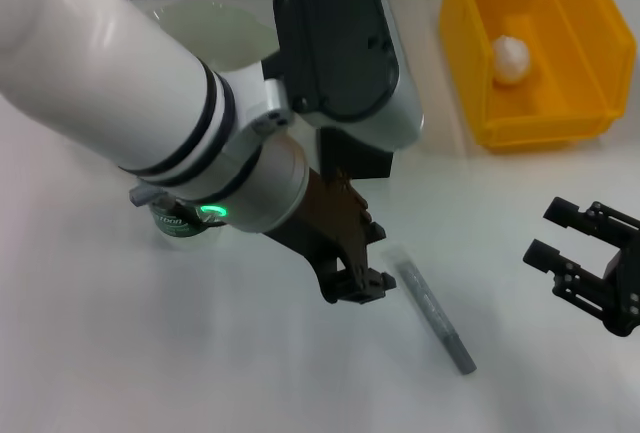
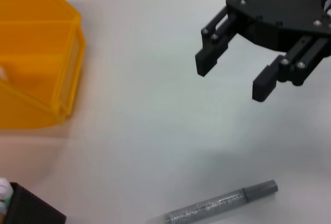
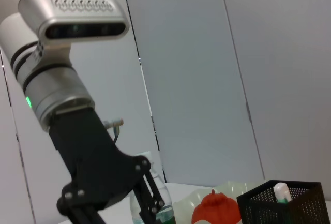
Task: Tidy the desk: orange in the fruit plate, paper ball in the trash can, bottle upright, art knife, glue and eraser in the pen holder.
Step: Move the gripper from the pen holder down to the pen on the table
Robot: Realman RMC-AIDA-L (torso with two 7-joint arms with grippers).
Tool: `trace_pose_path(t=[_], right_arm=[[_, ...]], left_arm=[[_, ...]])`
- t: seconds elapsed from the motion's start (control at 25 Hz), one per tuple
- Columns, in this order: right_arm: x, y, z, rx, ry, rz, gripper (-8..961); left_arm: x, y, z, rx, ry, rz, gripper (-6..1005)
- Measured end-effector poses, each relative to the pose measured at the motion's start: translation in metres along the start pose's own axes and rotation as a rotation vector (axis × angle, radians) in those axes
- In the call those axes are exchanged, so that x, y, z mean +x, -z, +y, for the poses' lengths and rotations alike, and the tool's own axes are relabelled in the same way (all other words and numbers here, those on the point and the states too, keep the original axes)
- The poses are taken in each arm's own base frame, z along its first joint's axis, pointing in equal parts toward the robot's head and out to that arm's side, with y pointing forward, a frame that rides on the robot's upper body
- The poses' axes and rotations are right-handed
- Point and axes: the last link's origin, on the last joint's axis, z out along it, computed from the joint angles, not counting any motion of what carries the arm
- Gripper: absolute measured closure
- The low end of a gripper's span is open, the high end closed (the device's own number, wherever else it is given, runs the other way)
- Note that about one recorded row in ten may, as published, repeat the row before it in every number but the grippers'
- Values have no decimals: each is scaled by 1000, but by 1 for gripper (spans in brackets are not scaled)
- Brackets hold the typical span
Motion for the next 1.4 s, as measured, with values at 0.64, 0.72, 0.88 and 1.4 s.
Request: trace_pose_path(t=[0.64, 0.72, 0.88, 1.4], right_arm=[[-2, 3, -4, 29, 5, -11, 382], [-3, 4, -5, 36, 4, -12, 383], [-3, 4, -5, 40, 3, -13, 383], [-6, 1, -5, 38, -1, -44, 383]], left_arm=[[4, -21, 2, -4, -94, 28, 563], [5, -23, 2, 1, -107, 34, 563], [8, -30, 0, 18, -146, 51, 564], [9, -38, -11, 41, -155, 75, 563]])
